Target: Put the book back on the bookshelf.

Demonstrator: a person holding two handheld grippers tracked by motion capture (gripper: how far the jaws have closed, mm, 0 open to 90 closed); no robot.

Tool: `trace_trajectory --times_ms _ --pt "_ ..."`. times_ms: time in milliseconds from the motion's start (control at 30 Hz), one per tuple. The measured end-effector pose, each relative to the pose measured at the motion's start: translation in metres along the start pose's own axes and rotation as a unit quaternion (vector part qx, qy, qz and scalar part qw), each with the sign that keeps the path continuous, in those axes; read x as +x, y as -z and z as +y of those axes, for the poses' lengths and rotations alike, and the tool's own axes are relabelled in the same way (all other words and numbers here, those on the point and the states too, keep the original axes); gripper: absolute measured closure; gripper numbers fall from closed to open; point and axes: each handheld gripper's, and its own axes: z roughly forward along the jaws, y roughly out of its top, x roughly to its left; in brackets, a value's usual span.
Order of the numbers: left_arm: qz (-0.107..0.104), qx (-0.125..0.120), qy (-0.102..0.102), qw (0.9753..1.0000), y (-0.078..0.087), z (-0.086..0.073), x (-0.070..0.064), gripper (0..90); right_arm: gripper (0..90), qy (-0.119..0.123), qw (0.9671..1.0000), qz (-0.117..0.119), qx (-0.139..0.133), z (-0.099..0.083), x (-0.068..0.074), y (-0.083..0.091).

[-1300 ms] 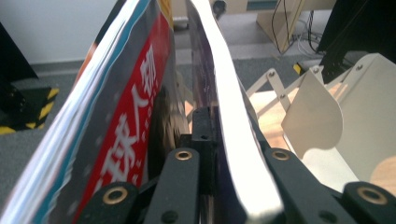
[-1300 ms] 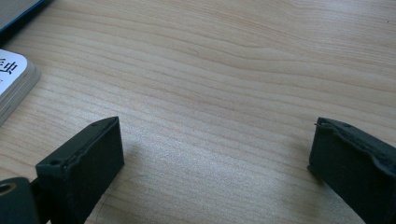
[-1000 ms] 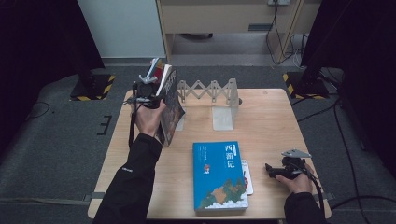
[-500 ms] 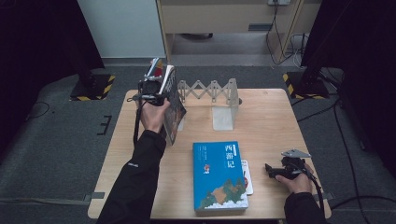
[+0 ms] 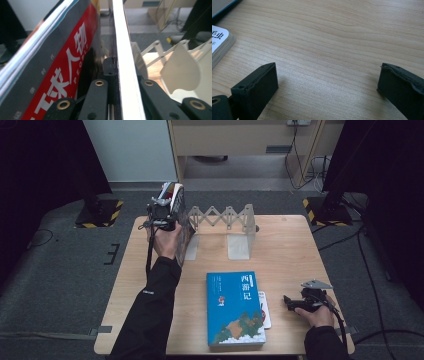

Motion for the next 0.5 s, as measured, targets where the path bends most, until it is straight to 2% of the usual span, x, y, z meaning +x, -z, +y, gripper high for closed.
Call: trace_trajectory --times_ms 167,300,333,433,500 --pt "0.012 0.003 0.008 0.9999 -0.0015 0.0002 0.0023 81.5 2.8 0.001 1.0000 0.001 0.000 0.0002 0.0005 -0.0002" --pt "0.020 -0.001 0.004 0.9998 -0.0013 0.0001 0.0021 80.3 2.8 0.001 1.0000 0.001 0.000 0.0001 0.0005 -0.0002" --pt "0.021 -0.008 0.003 0.9997 -0.0008 -0.0004 0.0015 78.9 2.8 0.001 1.0000 0.001 0.000 0.0001 0.0005 -0.0001" --pt "0.024 -0.008 -0.007 0.9996 0.0020 -0.0023 -0.0013 73.8 2.8 0.001 1.0000 0.002 0.000 0.0002 0.0006 -0.0002" --pt "0.018 -0.016 -0.008 0.9997 0.0053 -0.0043 -0.0018 70.9 2.8 0.001 1.0000 0.002 0.000 0.0003 0.0007 -0.0002"
